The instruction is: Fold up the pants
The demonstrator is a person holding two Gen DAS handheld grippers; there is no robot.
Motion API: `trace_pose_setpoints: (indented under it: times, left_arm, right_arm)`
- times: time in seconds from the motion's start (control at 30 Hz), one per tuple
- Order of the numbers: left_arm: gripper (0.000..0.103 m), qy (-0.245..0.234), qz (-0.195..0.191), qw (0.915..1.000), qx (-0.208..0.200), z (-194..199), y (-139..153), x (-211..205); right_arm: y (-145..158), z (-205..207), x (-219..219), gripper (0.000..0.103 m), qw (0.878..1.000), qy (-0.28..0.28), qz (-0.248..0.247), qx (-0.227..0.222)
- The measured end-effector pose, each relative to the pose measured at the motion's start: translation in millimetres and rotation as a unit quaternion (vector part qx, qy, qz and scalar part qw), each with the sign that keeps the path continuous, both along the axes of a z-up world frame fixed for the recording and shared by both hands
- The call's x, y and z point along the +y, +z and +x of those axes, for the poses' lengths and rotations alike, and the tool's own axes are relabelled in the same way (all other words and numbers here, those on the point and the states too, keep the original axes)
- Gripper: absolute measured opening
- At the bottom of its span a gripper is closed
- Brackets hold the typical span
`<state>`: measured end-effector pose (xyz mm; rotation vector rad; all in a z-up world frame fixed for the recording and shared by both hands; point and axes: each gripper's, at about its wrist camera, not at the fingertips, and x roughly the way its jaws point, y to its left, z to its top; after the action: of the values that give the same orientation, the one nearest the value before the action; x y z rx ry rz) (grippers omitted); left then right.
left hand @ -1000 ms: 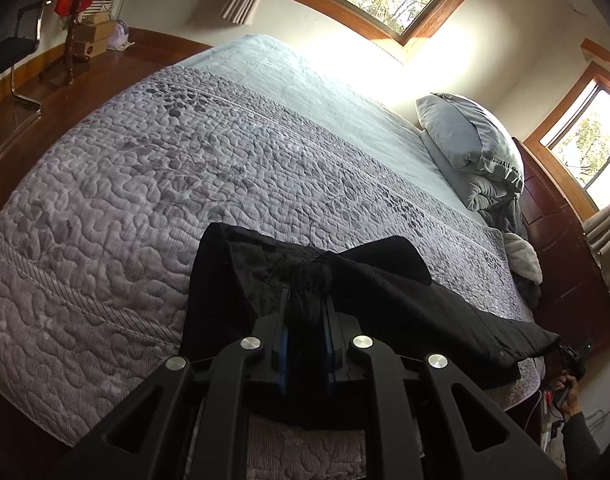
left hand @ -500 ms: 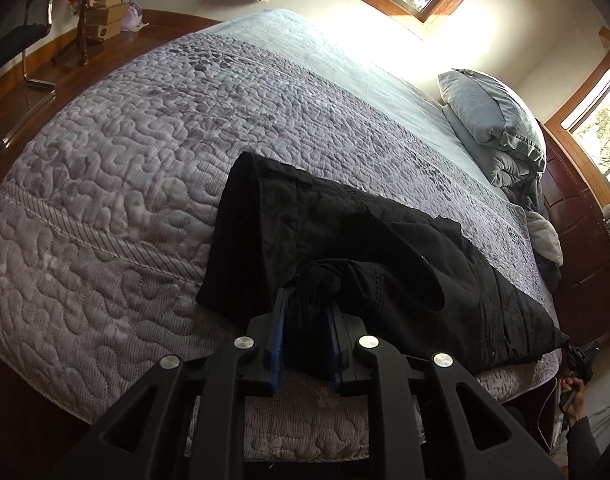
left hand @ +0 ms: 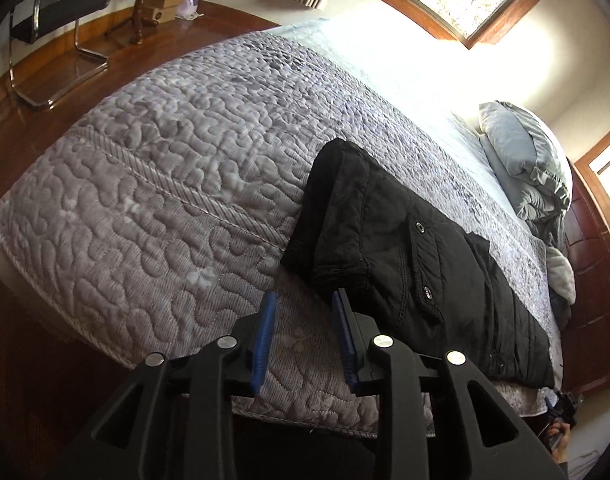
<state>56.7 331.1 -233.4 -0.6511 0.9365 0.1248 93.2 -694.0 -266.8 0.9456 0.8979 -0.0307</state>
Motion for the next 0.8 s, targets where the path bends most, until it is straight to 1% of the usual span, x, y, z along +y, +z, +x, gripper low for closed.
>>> trace_pose_setpoints:
  times: [0.03, 0.1, 0.13, 0.2, 0.3, 0.4, 0.43, 0.47, 0.5, 0.53, 0.6, 0.67, 0.73, 0.8]
  left_arm:
    - [0.039, -0.001, -0.010, 0.9999, -0.006, -2.9, 2.8, -1.5]
    - [0.054, -0.008, -0.031, 0.9994, -0.012, -2.0, 5.5, -8.6]
    - [0.055, -0.013, -0.042, 0.9990, -0.012, 1.3, 5.4, -12.9]
    - [0.058, -0.020, -0.049, 0.9986, -0.005, 10.9, 2.7, -22.0]
    - [0.061, -0.015, -0.062, 0.9980, 0.006, 26.4, -7.1, -30.6]
    - [0.060, -0.009, -0.082, 0.9963, 0.022, 45.2, -22.5, -33.3]
    - [0.058, -0.009, -0.082, 0.9963, 0.023, 51.3, -24.5, -35.0]
    - [0.052, -0.010, -0.073, 0.9970, 0.024, 56.6, -23.5, -37.5]
    - [0.028, -0.015, -0.065, 0.9975, 0.021, 61.3, -21.2, -40.1]
    - [0.022, -0.021, -0.052, 0.9982, 0.020, 65.6, -17.1, -42.7]
    - [0.016, -0.031, -0.036, 0.9989, 0.005, 72.4, -7.2, -46.6]
    - [0.014, -0.031, -0.021, 0.9993, -0.007, 77.2, 1.9, -44.6]
    - [0.014, -0.014, -0.024, 0.9995, -0.016, 81.5, 4.9, -35.0]
    - [0.013, -0.001, -0.029, 0.9995, -0.010, 85.7, -2.2, -27.1]
  right_arm:
    - [-1.3, -3.2, 1.7, 0.054, 1.000, -0.006, 0.011, -0.005]
    - [-3.6, -7.1, 5.1, 0.058, 0.999, -0.015, 0.031, -0.015]
    - [-4.9, -7.7, 6.1, 0.059, 0.999, -0.020, 0.041, -0.019]
    - [-9.9, -6.3, 7.9, 0.060, 0.998, -0.031, 0.056, -0.018]
    - [-17.3, 0.3, 12.2, 0.060, 0.997, -0.043, 0.070, -0.012]
    - [-20.8, 8.8, 18.6, 0.060, 0.996, -0.047, 0.073, -0.008]
    - [-20.1, 10.8, 20.7, 0.060, 0.996, -0.047, 0.074, -0.011]
    - [-18.7, 13.2, 22.2, 0.060, 0.996, -0.047, 0.075, -0.014]
    - [-16.6, 16.1, 23.7, 0.060, 0.996, -0.047, 0.073, -0.015]
    - [-14.5, 19.0, 24.5, 0.060, 0.996, -0.046, 0.072, -0.018]
    - [-11.6, 24.6, 25.0, 0.060, 0.996, -0.045, 0.071, -0.021]
    - [-11.0, 28.7, 23.3, 0.060, 0.996, -0.042, 0.071, -0.021]
    - [-12.5, 33.8, 24.6, 0.060, 0.996, -0.040, 0.074, -0.020]
    - [-14.7, 38.0, 27.7, 0.060, 0.996, -0.036, 0.076, -0.019]
